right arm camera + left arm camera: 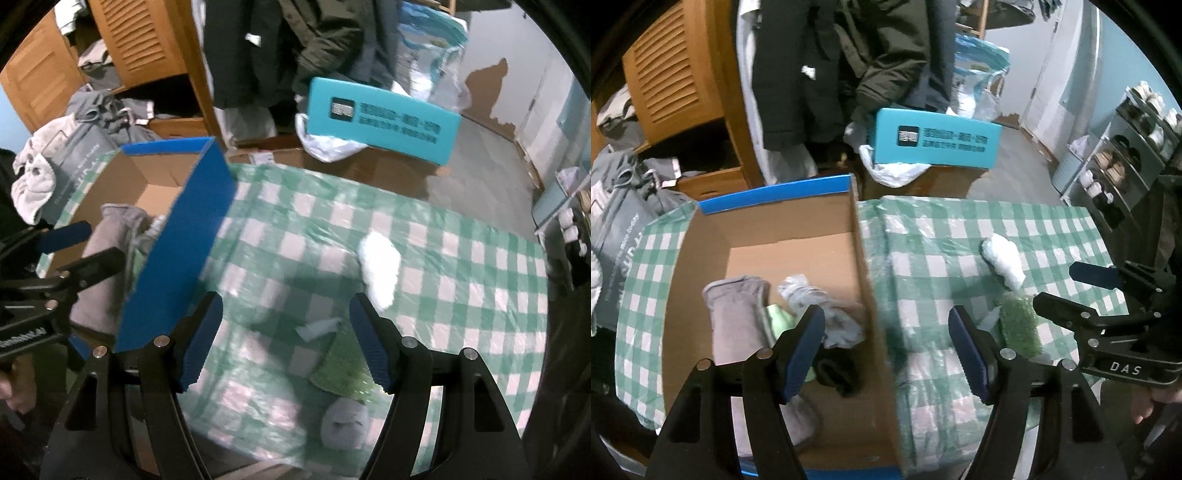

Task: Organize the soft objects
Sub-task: 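Move the right gripper to the grey sock on the table and grasp it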

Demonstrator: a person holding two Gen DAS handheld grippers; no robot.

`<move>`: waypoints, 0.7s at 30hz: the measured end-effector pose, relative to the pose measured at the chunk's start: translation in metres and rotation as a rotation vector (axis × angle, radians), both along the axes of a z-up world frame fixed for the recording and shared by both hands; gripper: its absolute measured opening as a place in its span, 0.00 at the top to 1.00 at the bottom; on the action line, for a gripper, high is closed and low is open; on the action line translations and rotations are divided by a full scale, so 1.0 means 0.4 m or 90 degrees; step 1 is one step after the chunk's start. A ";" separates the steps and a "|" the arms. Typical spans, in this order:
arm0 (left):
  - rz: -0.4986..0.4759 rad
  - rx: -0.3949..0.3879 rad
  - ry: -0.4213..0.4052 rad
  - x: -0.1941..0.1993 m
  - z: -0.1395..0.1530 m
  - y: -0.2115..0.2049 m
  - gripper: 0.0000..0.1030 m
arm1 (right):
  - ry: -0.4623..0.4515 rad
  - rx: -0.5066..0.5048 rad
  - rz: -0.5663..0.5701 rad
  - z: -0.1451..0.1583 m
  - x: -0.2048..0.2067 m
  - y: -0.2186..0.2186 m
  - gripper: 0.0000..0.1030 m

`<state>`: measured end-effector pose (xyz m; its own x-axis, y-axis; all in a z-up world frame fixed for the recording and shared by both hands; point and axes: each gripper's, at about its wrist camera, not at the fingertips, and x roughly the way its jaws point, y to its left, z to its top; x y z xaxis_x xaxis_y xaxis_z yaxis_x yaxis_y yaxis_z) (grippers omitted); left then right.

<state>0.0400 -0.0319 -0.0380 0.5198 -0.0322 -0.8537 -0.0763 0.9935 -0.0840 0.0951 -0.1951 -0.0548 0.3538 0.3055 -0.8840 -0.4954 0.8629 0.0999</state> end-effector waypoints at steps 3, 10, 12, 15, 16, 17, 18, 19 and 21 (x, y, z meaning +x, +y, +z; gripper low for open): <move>-0.017 -0.002 0.003 0.009 -0.011 -0.033 0.27 | 0.004 -0.006 -0.017 -0.011 0.005 -0.034 0.31; -0.067 -0.012 0.024 0.021 -0.044 -0.120 0.27 | 0.027 -0.018 -0.061 -0.046 0.008 -0.115 0.31; -0.075 -0.007 0.029 0.025 -0.055 -0.141 0.27 | 0.040 -0.016 -0.072 -0.063 0.008 -0.136 0.31; -0.084 -0.005 0.042 0.028 -0.075 -0.170 0.27 | 0.067 -0.020 -0.093 -0.100 0.005 -0.175 0.31; -0.086 -0.009 0.045 0.026 -0.081 -0.175 0.27 | 0.073 -0.022 -0.097 -0.111 0.002 -0.185 0.31; -0.089 -0.021 0.052 0.026 -0.092 -0.183 0.27 | 0.079 -0.025 -0.099 -0.119 0.001 -0.192 0.31; -0.091 -0.028 0.059 0.023 -0.102 -0.188 0.27 | 0.085 -0.027 -0.102 -0.128 -0.002 -0.199 0.31; -0.093 -0.033 0.066 0.023 -0.112 -0.193 0.27 | 0.095 -0.026 -0.105 -0.140 -0.005 -0.210 0.31; -0.096 -0.042 0.080 0.023 -0.135 -0.207 0.27 | 0.114 -0.024 -0.109 -0.163 -0.012 -0.227 0.31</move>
